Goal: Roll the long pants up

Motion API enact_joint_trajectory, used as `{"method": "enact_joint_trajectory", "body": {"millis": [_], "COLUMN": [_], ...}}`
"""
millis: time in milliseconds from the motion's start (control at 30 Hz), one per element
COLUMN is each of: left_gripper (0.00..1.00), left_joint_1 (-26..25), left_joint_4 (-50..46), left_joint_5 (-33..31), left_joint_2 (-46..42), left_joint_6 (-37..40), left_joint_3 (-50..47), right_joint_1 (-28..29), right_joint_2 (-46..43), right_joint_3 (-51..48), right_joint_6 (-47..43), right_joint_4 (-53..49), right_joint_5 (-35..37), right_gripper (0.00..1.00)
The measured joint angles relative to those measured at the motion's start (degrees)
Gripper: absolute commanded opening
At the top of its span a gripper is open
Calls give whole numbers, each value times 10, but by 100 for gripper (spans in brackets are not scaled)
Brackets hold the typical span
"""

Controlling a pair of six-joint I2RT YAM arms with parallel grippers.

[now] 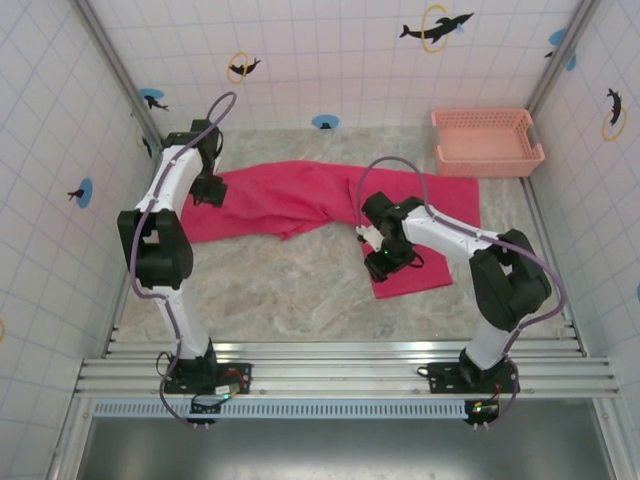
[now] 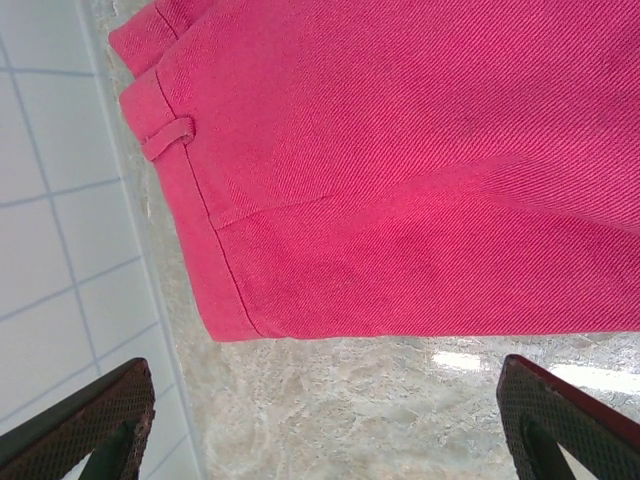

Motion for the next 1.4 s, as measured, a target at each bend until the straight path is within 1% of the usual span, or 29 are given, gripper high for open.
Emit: {"method": "enact_joint_trajectory", "body": {"millis": [200, 333, 500, 567, 667, 733, 833, 933, 967, 1033, 1100, 1233, 1400], "left_gripper": [91, 91, 91, 91, 92, 91, 92, 92, 92, 92, 92, 92, 92], "left_joint_1": [0, 0, 0, 0, 0, 0, 0, 0, 0, 0, 0, 0, 0], "left_joint_4": [2, 5, 9, 9, 11, 13, 17, 19, 19, 19, 20, 19, 19], "left_joint_5": [1, 3, 9, 9, 9, 9, 9, 8, 7, 6, 4, 5, 5], "left_joint_2": [0, 0, 0, 0, 0, 0, 0, 2, 3, 6, 10, 13, 16], "left_joint_6": [0, 0, 2, 5, 12, 15, 16, 17, 17, 18, 18, 18, 18], "left_joint_3": [-8, -24, -38, -39, -39, -42, -47, -47, -47, -45, -44, -43, -42], "right_joint_1": [25, 29, 29, 29, 29, 29, 22, -3, -19, -63, -115, -200, -255], "right_joint_2": [-6, 1, 35, 48, 50, 51, 53, 50, 45, 29, 8, -15, 4], "right_joint_3": [-20, -33, -42, -43, -42, -42, -40, -39, -38, -25, 9, 126, 238], "right_joint_6": [20, 31, 40, 42, 43, 43, 40, 38, 37, 30, 27, 18, 10], "right_joint_4": [20, 30, 44, 47, 49, 49, 47, 44, 41, 25, 12, 2, 0], "right_joint_5": [-1, 4, 14, 15, 19, 27, 39, 44, 48, 57, 70, 89, 104], "right_gripper": [63, 61, 52, 51, 40, 29, 16, 5, 3, 2, 1, 1, 0]}}
